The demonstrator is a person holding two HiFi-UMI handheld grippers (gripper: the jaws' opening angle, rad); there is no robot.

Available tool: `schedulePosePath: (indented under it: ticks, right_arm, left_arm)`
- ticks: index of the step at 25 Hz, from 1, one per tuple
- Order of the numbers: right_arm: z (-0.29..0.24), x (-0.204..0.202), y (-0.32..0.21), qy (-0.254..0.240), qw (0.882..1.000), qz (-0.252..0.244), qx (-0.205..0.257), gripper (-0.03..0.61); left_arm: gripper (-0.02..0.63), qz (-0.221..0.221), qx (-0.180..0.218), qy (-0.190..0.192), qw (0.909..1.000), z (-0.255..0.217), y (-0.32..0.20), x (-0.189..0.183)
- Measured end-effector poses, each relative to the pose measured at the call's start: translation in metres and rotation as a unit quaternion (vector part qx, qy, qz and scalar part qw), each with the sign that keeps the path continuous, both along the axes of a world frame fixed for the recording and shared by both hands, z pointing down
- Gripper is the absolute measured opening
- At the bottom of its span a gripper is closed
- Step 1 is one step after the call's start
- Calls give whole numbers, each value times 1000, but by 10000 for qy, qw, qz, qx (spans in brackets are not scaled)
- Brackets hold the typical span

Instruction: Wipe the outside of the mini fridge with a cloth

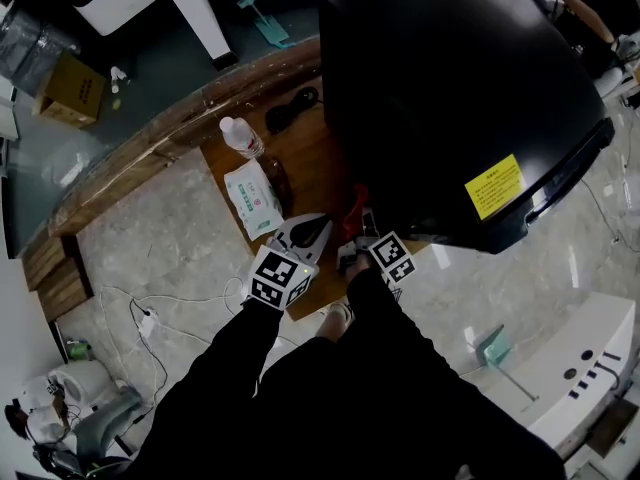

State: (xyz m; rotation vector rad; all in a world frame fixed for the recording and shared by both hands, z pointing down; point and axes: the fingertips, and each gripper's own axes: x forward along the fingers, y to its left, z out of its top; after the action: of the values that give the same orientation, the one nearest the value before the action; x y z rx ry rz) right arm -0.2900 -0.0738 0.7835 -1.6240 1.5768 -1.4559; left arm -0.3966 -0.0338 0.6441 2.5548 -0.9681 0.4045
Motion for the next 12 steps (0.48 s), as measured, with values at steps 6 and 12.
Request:
schedulePosePath:
  ticks: [6, 12]
  right_arm:
    - [-43, -34, 26, 384, 9886, -1388, 433, 74]
    - [-177, -34, 97, 1180, 9364, -2896, 1591, 69]
  left_arm:
    - [6, -73, 309, 84, 9995, -37, 16, -8]
    - [6, -217, 523, 381, 9977, -97, 65, 2]
